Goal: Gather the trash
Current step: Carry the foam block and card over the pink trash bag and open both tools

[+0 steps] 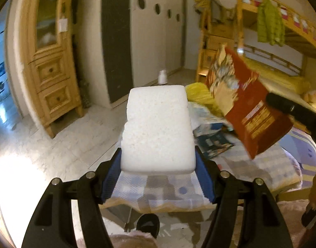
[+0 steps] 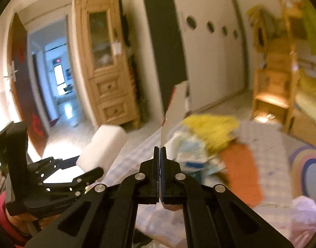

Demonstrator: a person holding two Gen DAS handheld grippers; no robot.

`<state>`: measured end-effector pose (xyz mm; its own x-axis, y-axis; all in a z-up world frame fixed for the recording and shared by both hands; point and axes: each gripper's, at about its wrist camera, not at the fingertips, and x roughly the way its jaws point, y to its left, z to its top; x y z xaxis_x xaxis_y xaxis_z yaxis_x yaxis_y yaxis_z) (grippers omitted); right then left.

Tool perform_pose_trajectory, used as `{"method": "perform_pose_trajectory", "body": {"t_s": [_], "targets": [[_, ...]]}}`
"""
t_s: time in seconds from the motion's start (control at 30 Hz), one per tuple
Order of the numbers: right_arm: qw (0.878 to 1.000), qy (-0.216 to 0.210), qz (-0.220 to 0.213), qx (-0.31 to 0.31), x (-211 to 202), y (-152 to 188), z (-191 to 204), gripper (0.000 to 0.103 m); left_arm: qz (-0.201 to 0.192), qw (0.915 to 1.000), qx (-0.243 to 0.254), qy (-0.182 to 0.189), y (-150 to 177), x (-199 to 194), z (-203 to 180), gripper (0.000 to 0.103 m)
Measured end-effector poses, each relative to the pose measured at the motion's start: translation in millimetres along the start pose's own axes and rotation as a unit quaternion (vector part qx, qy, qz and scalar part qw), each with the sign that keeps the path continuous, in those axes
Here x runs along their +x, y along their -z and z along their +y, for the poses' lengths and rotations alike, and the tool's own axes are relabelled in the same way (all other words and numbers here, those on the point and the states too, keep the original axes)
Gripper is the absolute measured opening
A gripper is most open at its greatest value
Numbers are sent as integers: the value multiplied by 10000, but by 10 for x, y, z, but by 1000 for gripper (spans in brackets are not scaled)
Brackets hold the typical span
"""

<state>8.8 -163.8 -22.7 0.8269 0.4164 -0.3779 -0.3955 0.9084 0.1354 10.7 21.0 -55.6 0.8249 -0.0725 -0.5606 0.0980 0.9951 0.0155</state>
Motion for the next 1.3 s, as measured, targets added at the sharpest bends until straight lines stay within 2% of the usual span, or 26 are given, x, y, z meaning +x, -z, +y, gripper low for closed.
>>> {"method": "perform_pose_trajectory", "body": {"t_s": [0.17, 0.33, 0.47, 0.7, 0.93, 1.07, 1.13, 1.2, 1.23, 1.27, 1.3], "targets": [[9947, 1026, -50, 95, -405, 14, -363, 0, -16, 9972, 503, 558, -60, 160, -520, 65], [9854, 1629, 95, 496, -638, 243, -776, 0, -1, 9873, 974, 1258, -141, 395, -1159, 65], [9754, 2039, 227, 810, -787, 431, -1086, 0, -17, 9740, 1375, 1801, -179, 525, -1672, 65], [9462, 2895, 425, 1382, -1175, 825, -1683, 0, 56, 9451, 2036, 2555, -91, 706, -2513, 65], [9226, 3345, 437, 1871, -1324, 1083, -2224, 1, 332, 9173, 2468, 3107, -21, 887, -3268, 65], [9145, 3422, 385, 2124, -1368, 1199, -2549, 1, 393, 9068, 2615, 3282, -28, 1005, -3607, 66], [9114, 3441, 378, 2225, -1346, 1237, -2701, 1, 434, 9035, 2642, 3347, -26, 1068, -3764, 69], [9086, 3426, 422, 2351, -1323, 1297, -2830, 5, 441, 9045, 2665, 3300, -15, 1123, -3843, 82], [9058, 3429, 444, 2451, -1306, 1317, -2893, 10, 425, 9066, 2648, 3257, -12, 1148, -3859, 87], [9028, 3415, 434, 2579, -1302, 1361, -2947, 18, 442, 9080, 2624, 3236, -16, 1169, -3861, 87], [9011, 3431, 422, 2617, -1300, 1380, -2933, 21, 467, 9088, 2598, 3230, -21, 1169, -3849, 87]]}}
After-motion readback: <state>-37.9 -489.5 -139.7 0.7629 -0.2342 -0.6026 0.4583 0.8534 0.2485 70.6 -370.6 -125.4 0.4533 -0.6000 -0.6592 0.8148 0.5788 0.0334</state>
